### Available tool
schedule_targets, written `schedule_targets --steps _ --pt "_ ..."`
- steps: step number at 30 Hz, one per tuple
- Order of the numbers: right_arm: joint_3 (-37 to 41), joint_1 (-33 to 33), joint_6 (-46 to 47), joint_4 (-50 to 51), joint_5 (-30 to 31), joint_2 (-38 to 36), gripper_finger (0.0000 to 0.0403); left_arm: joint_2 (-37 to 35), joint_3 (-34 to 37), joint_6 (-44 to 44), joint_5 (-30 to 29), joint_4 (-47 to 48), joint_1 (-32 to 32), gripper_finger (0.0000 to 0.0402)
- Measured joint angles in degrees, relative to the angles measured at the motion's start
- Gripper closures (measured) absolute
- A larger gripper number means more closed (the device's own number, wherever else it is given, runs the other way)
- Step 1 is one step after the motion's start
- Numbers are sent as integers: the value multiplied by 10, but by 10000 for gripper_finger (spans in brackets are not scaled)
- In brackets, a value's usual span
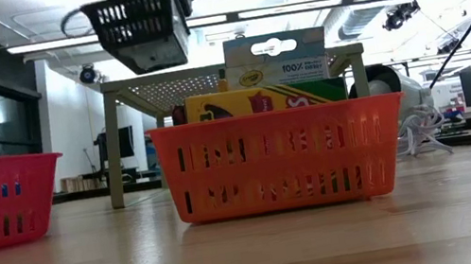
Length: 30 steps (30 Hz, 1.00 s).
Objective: Pick & Place Office Desk Supplies
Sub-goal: Put the black bin with rubberbands on the shelf
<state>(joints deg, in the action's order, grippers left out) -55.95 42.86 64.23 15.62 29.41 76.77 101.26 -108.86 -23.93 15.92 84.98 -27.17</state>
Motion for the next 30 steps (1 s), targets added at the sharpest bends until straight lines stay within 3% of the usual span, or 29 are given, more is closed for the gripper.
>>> schedule_targets --steps 14,30 --pt "0 0 0 0 0 0 252 38 -5 -23 12 -14 -48 401" --pt "0 0 0 0 0 0 252 51 -9 -49 6 -22 -43 401"
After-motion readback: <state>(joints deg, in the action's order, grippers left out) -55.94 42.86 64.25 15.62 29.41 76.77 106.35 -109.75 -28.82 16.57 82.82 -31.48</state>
